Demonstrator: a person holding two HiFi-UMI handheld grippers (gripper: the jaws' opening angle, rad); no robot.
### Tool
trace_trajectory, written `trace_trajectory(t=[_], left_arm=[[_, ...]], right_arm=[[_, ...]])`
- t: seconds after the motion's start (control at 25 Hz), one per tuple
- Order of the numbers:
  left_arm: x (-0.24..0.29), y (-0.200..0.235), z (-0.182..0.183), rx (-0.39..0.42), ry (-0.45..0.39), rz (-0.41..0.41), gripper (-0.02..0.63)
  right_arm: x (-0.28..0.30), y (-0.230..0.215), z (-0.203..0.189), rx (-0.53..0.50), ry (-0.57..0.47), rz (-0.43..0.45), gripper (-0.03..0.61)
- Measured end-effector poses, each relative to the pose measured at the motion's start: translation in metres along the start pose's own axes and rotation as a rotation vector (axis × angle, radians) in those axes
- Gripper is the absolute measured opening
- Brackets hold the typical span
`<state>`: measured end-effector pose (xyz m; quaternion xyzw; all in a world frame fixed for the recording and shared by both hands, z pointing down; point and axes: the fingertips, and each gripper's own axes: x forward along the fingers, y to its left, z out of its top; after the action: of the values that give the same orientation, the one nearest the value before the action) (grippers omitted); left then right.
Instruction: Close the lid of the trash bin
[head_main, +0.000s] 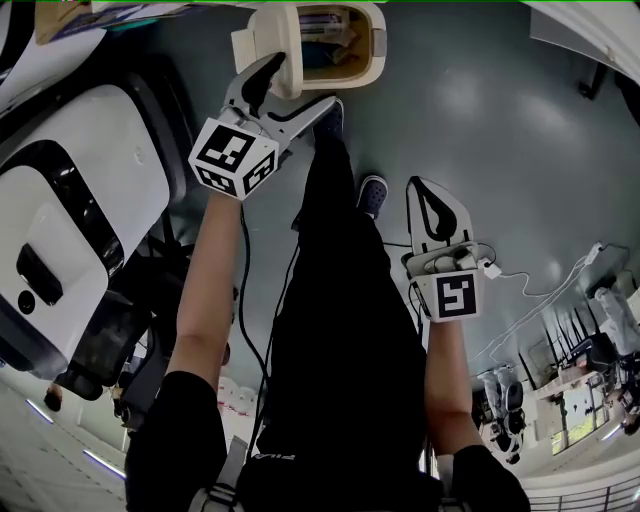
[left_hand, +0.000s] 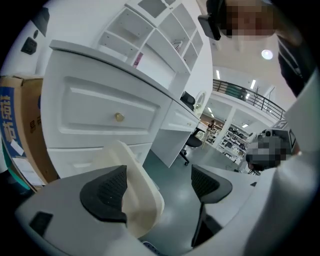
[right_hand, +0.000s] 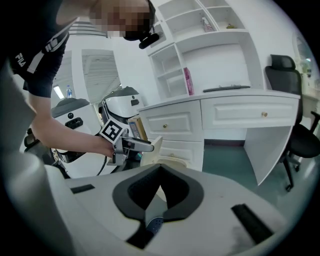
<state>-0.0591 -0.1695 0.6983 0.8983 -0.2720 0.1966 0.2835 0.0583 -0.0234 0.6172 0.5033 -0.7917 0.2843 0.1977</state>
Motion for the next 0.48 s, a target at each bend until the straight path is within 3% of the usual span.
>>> trace_trajectory(t=[0.32,0.48], left_arm=[[0.07,-0.025,-0.036,0.077,0.114,-0.019,0.414],[0.102,-0.03,-0.053,0.073,0.17,-0.022,0.414]], right_arm=[[-0.004,-0.02,-0.017,0.028,0.0,-0.029,0.005],[-0.007,-0.03,-0.023,0.037,0.003,-0.043,0.005]])
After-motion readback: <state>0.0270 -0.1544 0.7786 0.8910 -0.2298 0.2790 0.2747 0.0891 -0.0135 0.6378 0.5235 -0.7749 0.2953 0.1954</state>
